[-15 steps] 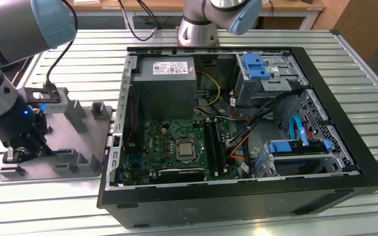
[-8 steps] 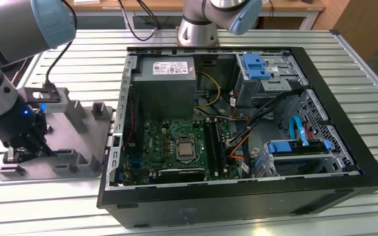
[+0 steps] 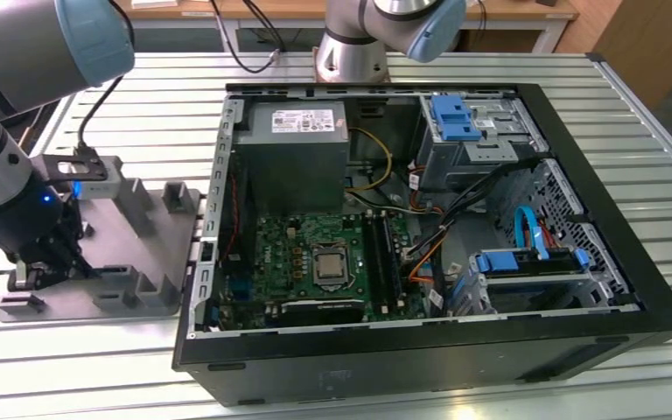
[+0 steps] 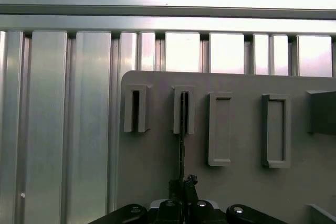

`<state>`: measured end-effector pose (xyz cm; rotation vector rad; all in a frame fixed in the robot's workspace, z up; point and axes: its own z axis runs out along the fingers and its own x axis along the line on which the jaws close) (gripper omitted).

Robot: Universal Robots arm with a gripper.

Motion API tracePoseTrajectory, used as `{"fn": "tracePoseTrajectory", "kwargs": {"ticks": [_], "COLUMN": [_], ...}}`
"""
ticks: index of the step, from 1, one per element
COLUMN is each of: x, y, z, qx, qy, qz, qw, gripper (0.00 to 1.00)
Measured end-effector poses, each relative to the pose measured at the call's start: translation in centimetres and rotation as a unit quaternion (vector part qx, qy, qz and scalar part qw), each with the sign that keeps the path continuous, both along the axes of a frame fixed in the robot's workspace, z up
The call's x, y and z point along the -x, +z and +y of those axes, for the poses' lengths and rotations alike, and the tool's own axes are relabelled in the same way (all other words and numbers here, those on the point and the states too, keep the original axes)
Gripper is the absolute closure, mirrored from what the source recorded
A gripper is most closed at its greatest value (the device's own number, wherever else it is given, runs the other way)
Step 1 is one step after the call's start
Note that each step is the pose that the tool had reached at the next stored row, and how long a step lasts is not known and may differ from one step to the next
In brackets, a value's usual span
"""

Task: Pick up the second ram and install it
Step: 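Pick up the second ram and move it above second insertion slot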

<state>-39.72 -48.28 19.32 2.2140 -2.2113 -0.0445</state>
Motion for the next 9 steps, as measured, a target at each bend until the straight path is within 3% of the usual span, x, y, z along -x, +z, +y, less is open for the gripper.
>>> {"fn": "tracePoseTrajectory", "kwargs": {"ticks": [9], "x": [0.0], "y": [0.0], "z": [0.0], "qx": [0.0], "qy": [0.001], "qz": [0.0], "qw": [1.0], "gripper": [0.86]}}
